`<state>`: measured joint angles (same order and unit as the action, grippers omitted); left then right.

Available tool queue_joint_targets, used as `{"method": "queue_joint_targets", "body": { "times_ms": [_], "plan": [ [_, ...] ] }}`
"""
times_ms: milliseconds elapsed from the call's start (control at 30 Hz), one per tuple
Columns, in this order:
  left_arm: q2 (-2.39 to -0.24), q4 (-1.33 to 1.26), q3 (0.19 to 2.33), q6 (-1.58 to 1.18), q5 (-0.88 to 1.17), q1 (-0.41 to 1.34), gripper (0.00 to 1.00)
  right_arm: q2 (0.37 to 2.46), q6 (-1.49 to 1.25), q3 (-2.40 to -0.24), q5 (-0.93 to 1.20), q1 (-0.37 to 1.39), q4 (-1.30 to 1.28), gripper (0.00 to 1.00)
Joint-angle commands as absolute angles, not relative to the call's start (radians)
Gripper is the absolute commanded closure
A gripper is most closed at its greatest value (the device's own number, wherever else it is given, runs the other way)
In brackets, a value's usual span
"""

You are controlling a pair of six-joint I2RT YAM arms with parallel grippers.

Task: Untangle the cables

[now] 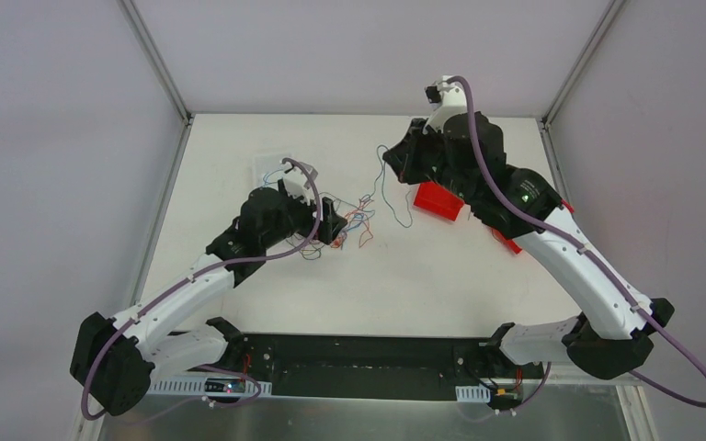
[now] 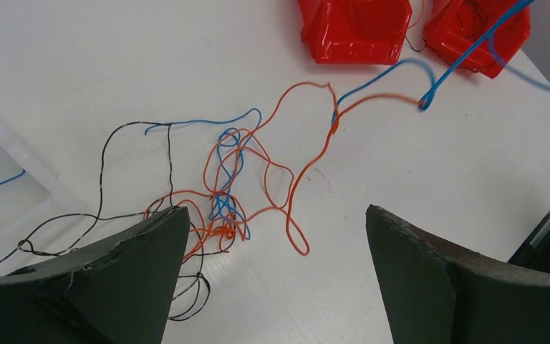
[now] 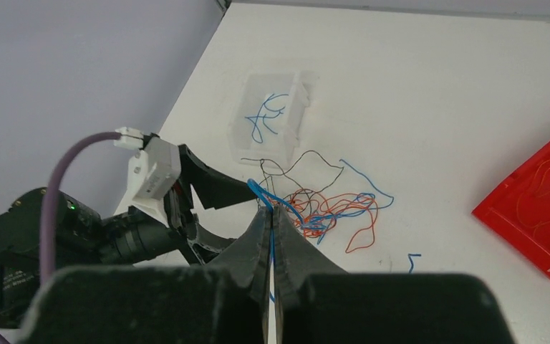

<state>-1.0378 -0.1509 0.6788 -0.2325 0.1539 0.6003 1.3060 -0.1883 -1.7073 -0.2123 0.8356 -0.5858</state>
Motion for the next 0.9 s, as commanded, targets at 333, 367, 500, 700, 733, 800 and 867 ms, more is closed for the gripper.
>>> {"method": "queue_joint_targets", "body": {
  "times_ms": [333, 367, 500, 700, 733, 800, 867],
  "plan": [
    [-1.041, -0.279, 0.912, -0.427, 0.400, 0.592, 0.01, 1.206, -0.122, -1.529, 0.016, 0.832, -0.463, 1.00],
    [-1.050, -0.314, 0.911, -0.451, 0.425, 0.592, 0.01, 1.201, -0.125, -1.523, 0.030, 0.832, -0.454, 1.00],
    [-1.101, -0.422, 0.913, -0.513, 0.545, 0.597, 0.01, 1.196, -0.136, -1.516, 0.048, 0.832, -0.434, 1.00],
    [-1.130, -0.588, 0.872, -0.610, 0.619, 0.603, 0.03, 1.205, -0.144, -1.529, 0.055, 0.833, -0.428, 1.00],
    [-1.127, -0.608, 0.865, -0.618, 0.626, 0.603, 0.04, 1.206, -0.146, -1.531, 0.055, 0.833, -0.426, 1.00],
    [-1.111, -0.631, 0.854, -0.619, 0.623, 0.603, 0.04, 1.210, -0.147, -1.531, 0.055, 0.833, -0.429, 1.00],
    [-1.094, -0.641, 0.842, -0.612, 0.617, 0.603, 0.04, 1.212, -0.147, -1.530, 0.053, 0.832, -0.427, 1.00]
  ]
}}
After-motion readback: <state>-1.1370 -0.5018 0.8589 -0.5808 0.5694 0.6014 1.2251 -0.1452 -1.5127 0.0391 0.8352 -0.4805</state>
